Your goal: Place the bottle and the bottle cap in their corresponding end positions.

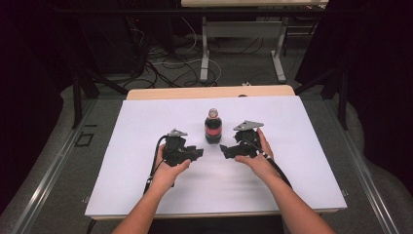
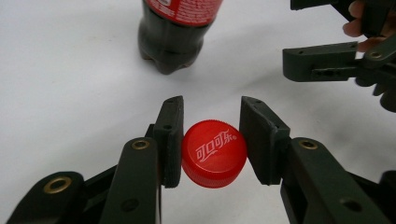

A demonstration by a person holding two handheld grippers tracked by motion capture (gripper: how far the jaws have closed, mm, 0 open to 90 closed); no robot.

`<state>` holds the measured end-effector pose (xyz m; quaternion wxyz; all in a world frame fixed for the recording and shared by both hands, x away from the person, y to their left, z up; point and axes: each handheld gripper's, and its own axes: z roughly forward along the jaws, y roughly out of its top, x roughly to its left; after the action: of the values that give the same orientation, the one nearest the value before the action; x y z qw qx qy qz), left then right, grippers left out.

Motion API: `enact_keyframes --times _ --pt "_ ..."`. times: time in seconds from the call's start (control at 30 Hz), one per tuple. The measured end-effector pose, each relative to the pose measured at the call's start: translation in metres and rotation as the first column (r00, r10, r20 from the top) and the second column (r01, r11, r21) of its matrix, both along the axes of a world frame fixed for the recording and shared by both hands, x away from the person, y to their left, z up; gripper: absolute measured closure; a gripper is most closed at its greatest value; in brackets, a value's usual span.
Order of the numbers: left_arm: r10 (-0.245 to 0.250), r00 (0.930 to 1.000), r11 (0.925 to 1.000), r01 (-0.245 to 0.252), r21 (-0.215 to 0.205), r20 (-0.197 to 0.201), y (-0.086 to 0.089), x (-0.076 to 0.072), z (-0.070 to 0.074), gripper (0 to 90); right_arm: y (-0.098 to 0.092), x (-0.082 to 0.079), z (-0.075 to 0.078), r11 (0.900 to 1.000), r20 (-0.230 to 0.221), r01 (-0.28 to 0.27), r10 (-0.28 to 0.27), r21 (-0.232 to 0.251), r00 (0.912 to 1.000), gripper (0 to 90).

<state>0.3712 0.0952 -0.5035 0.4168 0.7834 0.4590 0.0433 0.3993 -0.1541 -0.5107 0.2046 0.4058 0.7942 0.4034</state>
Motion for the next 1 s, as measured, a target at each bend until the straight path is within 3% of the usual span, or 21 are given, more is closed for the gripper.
enact_keyframes --times 0.07,0.27,0.37,0.4,0.57,0.7,0.9,0.93,0.97,1.0 --pt "-0.02 0.9998 0.9997 0.02 0.017 0.006 -0.005 0.0 -0.003 61.5 -0.006 -0.004 0.001 1.0 -0.003 0.01 -0.01 0.004 0.9999 0.0" --pt "-0.045 0.999 0.9988 0.045 0.016 0.002 -0.02 0.0 -0.015 61.4 -0.022 -0.008 0.0 0.999 -0.004 0.037 -0.037 0.021 0.9993 0.0" --pt "-0.081 0.9967 0.9958 0.081 0.042 0.008 -0.027 0.0 -0.02 61.4 -0.03 -0.009 -0.001 0.998 0.005 0.06 -0.061 0.033 0.9981 0.0" --pt "-0.077 0.997 0.9967 0.077 0.026 0.01 -0.03 -0.001 -0.023 61.4 -0.033 -0.01 -0.001 0.997 -0.002 0.071 -0.071 0.038 0.9975 0.0" --pt "-0.115 0.9933 0.9919 0.115 0.053 0.0 -0.039 -0.003 -0.034 61.4 -0.044 -0.009 -0.004 0.994 -0.012 0.095 -0.094 0.045 0.9955 0.0" --pt "-0.118 0.993 0.9913 0.118 0.057 -0.005 -0.044 -0.007 -0.042 61.4 -0.048 -0.008 -0.005 0.993 -0.024 0.105 -0.104 0.058 0.9943 0.0" --pt "-0.155 0.9879 0.9851 0.155 0.075 -0.006 -0.052 -0.015 -0.048 61.4 -0.05 -0.008 -0.004 0.992 -0.02 0.104 -0.103 0.068 0.9945 0.0" --pt "-0.178 0.9839 0.9798 0.177 0.092 0.004 -0.052 -0.015 -0.049 61.4 -0.05 -0.008 -0.004 0.992 -0.022 0.105 -0.104 0.073 0.9944 0.0" --pt "-0.169 0.9856 0.9819 0.168 0.087 -0.001 -0.055 -0.017 -0.049 61.3 -0.05 -0.008 -0.004 0.991 -0.024 0.109 -0.108 0.076 0.9939 0.0" --pt "-0.187 0.9822 0.977 0.184 0.107 0.016 -0.055 -0.017 -0.05 61.3 -0.051 -0.008 -0.005 0.991 -0.024 0.109 -0.108 0.077 0.9939 0.0"
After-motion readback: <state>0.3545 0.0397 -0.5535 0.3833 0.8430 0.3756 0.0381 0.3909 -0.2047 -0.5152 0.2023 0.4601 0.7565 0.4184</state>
